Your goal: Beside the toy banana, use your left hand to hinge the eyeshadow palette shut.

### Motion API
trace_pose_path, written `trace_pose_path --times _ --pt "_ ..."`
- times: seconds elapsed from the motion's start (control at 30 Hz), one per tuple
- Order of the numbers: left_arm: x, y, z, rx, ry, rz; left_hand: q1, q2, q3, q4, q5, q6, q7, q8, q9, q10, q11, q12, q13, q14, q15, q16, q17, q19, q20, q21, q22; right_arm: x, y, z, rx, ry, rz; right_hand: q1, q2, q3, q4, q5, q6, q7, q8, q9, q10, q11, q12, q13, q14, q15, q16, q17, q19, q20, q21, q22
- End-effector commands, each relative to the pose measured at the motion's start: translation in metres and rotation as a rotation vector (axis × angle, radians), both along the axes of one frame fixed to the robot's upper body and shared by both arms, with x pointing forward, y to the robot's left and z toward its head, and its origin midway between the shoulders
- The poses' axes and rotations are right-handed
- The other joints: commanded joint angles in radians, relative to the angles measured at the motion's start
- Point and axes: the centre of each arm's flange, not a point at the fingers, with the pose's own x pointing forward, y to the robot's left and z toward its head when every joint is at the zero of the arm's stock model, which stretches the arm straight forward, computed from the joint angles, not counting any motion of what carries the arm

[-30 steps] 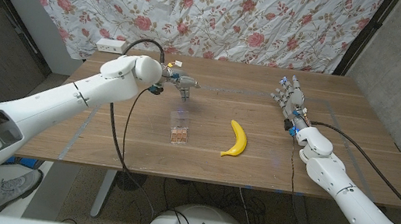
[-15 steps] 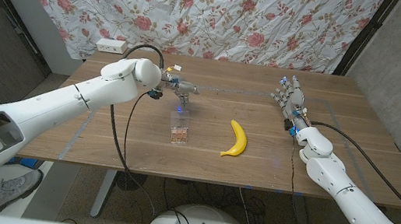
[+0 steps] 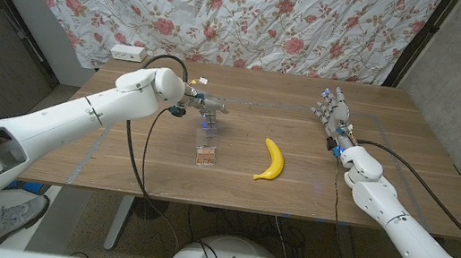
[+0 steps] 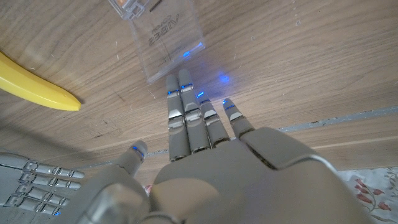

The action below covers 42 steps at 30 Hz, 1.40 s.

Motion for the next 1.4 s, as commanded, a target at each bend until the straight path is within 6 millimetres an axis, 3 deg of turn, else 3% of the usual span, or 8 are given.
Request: trace_pose_path --times 0.03,0.23,0.47,0.6,0.8,1.07,1.4 --pt "-0.004 0.003 -0.007 -0.009 0.034 -0.002 0.000 0.120 -0.003 0.002 0.000 -0.004 0.001 -0.001 0.000 0.000 0.001 0.002 0.001 -0.008 0.005 0.003 -0.001 -0.009 0.010 0.006 0.002 0.000 0.000 0.000 0.000 0.000 0.000 -0.001 0.110 -0.001 0.008 0.004 0.002 -0.006 0.005 0.002 0.002 -0.009 0.005 0.005 -0.004 -0.140 0.004 0.003 0.006 -0.002 0.004 0.002" --pt "-0.006 0.003 -0.011 -0.004 0.042 -0.003 0.000 0.121 -0.004 0.002 0.000 -0.002 0.002 0.002 0.000 0.002 -0.004 0.004 0.000 -0.009 0.001 0.007 -0.002 -0.009 0.012 0.007 0.002 0.000 0.000 0.000 0.000 0.000 0.000 -0.001 0.110 -0.001 0.008 0.004 0.002 -0.007 0.005 0.002 0.002 -0.008 0.005 0.005 -0.004 -0.138 0.004 0.003 0.006 -0.001 0.004 0.002" --pt "-0.009 0.004 -0.013 0.002 0.039 0.002 0.000 0.122 -0.005 0.003 0.000 -0.004 -0.003 0.004 0.000 0.000 -0.002 0.007 0.000 0.036 -0.003 0.027 -0.002 0.042 0.019 0.028 0.004 0.000 0.000 0.000 0.000 0.000 0.000 -0.001 0.110 -0.001 0.008 0.004 0.002 -0.007 0.005 0.002 0.002 -0.008 0.005 0.005 -0.004 -0.138 0.004 0.003 0.006 -0.001 0.004 0.002" --pt "-0.011 0.005 -0.012 0.010 0.032 0.002 0.000 0.122 -0.006 0.002 0.001 -0.007 -0.004 0.005 0.000 0.000 -0.006 0.010 0.000 0.062 0.005 0.034 -0.002 0.091 0.012 0.045 0.005 0.000 0.000 0.000 0.000 0.000 0.000 -0.001 0.110 -0.001 0.008 0.004 0.002 -0.007 0.005 0.002 0.001 -0.008 0.005 0.005 -0.004 -0.138 0.004 0.003 0.006 -0.001 0.004 0.002" --pt "-0.012 0.005 -0.013 0.010 0.035 -0.002 0.002 0.123 -0.006 0.000 0.001 -0.011 -0.012 0.008 0.001 0.009 -0.012 0.018 0.001 0.173 0.025 0.057 0.000 0.180 -0.003 0.070 0.009 0.000 0.000 0.000 0.000 0.000 0.000 -0.001 0.110 -0.001 0.008 0.004 0.002 -0.007 0.005 0.002 0.002 -0.009 0.005 0.005 -0.004 -0.139 0.004 0.003 0.006 -0.001 0.004 0.002" --pt "-0.014 0.004 -0.013 0.008 0.016 -0.004 0.003 0.124 -0.003 0.000 0.002 0.003 -0.012 0.013 0.002 0.041 -0.024 0.030 0.002 0.261 -0.018 0.075 0.001 0.209 -0.012 0.074 0.010 0.000 0.000 0.000 0.000 0.000 0.000 -0.001 0.110 -0.001 0.008 0.004 0.002 -0.007 0.005 0.002 0.002 -0.009 0.005 0.005 -0.004 -0.138 0.004 0.003 0.006 -0.001 0.004 0.002" --pt "-0.015 0.002 -0.011 0.007 0.004 -0.008 0.003 0.125 -0.001 0.000 0.003 0.015 -0.008 0.016 0.003 0.057 -0.022 0.034 0.003 0.289 -0.040 0.076 0.002 0.230 -0.018 0.078 0.010 0.000 0.000 0.000 0.000 0.000 0.000 -0.001 0.110 -0.001 0.008 0.004 0.002 -0.008 0.005 0.002 0.001 -0.009 0.005 0.005 -0.004 -0.138 0.004 0.003 0.006 -0.002 0.004 0.002"
